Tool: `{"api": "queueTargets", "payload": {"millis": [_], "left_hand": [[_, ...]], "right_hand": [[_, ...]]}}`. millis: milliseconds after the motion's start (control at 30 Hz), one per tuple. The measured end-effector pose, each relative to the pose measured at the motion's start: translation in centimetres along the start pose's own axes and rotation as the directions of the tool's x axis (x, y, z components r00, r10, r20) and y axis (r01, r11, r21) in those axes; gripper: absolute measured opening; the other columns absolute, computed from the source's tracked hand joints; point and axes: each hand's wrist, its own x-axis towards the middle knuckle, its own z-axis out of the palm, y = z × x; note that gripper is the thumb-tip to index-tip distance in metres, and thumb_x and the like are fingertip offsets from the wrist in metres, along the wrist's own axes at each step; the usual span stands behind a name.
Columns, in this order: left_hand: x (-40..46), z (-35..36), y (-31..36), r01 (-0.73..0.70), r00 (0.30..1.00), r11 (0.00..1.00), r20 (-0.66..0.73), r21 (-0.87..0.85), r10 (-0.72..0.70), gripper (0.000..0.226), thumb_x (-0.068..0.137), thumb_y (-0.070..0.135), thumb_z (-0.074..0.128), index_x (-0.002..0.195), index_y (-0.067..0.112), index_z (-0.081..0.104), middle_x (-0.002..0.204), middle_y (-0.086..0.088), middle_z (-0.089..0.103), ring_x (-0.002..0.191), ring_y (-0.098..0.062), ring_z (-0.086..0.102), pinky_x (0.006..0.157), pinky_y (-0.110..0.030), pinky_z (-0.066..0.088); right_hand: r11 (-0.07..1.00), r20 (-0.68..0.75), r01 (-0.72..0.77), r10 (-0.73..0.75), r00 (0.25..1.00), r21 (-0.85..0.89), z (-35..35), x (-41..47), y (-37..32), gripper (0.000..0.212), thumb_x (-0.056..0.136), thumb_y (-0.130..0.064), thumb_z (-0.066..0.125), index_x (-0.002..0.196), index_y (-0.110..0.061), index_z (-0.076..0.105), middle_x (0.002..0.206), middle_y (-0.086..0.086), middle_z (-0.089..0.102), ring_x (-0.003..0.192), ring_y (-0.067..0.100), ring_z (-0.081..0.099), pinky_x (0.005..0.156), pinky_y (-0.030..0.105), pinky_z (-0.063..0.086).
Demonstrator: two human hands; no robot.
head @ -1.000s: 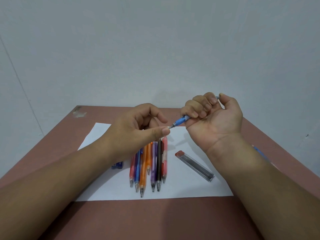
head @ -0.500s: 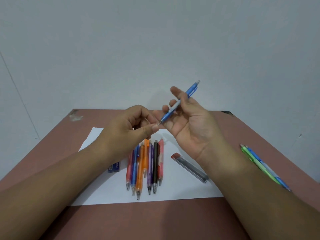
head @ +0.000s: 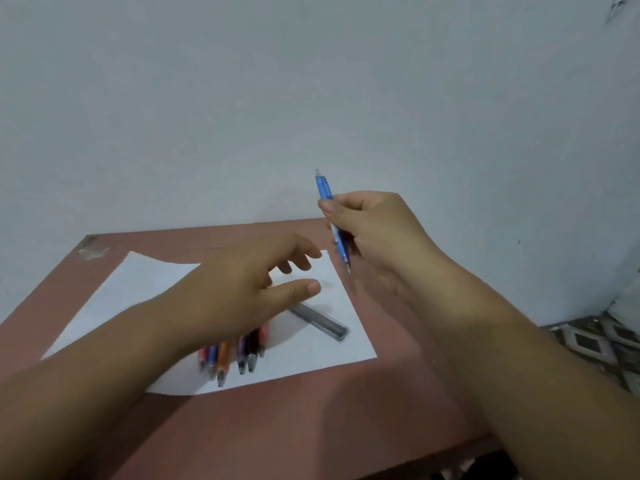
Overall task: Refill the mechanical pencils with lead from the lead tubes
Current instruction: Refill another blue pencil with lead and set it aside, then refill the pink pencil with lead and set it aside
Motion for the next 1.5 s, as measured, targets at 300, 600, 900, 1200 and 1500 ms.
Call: {"api": "queueTargets", "payload": {"millis": [300,600,900,1200,1500], "left_hand": [[3.3,5.3,5.7,-0.122,0.969,0.981,0.231,0.151,0.085,0.058,0.091,0.069,0.048,0.141,0.04,0.048,0.141,0.024,0.048,0.129,0.001,0.041,0.108,-0.026,0.038],[4.8,10.5,8.4,-0.196,0.946,0.968,0.291,0.155,0.145,0.06,0.096,0.068,0.042,0.145,0.035,0.046,0.148,0.01,0.046,0.134,-0.012,0.038,0.111,-0.034,0.036],[4.6,10.1,7.6,-0.176,0.95,0.967,0.291,0.187,0.117,0.061,0.094,0.072,0.039,0.145,0.037,0.044,0.147,0.014,0.043,0.136,-0.011,0.033,0.114,-0.035,0.033],[1.3,3.0,1.1,0.066,0.981,0.979,0.169,0.195,-0.1,0.057,0.094,0.069,0.039,0.143,0.042,0.048,0.144,0.028,0.038,0.139,0.002,0.029,0.108,-0.022,0.025],[-5.2,-2.3,-8.5,0.367,0.93,0.906,-0.062,0.211,-0.362,0.087,0.082,0.09,0.014,0.139,0.037,0.052,0.143,0.014,0.052,0.129,-0.01,0.048,0.112,-0.04,0.038]], "right_hand": [[0.794,-0.243,-0.133,-0.02,0.97,-0.593,-9.2,-2.6,3.1,0.026,0.093,-0.028,0.064,0.093,-0.005,0.076,0.08,0.014,0.071,0.059,0.022,0.062,0.056,0.032,0.049],[0.604,-0.242,-0.258,0.11,0.964,-0.754,-11.6,-3.1,6.8,0.03,0.094,-0.031,0.063,0.075,-0.01,0.074,0.07,0.006,0.066,0.066,0.019,0.063,0.05,0.028,0.039],[0.578,-0.194,-0.201,0.074,0.978,-0.791,-11.4,-3.3,7.9,0.03,0.094,-0.028,0.054,0.08,-0.01,0.075,0.074,0.008,0.068,0.069,0.024,0.064,0.056,0.032,0.046],[0.449,0.02,0.111,-0.201,0.979,-0.887,-9.0,-4.0,6.1,0.032,0.098,-0.033,0.052,0.078,-0.012,0.067,0.081,-0.001,0.058,0.078,0.018,0.057,0.071,0.038,0.052],[0.497,0.354,0.415,-0.216,0.91,-0.762,-1.7,-3.2,4.4,0.024,0.103,-0.03,0.053,0.12,-0.032,0.07,0.098,-0.019,0.049,0.097,0.006,0.056,0.075,0.021,0.035]]}}
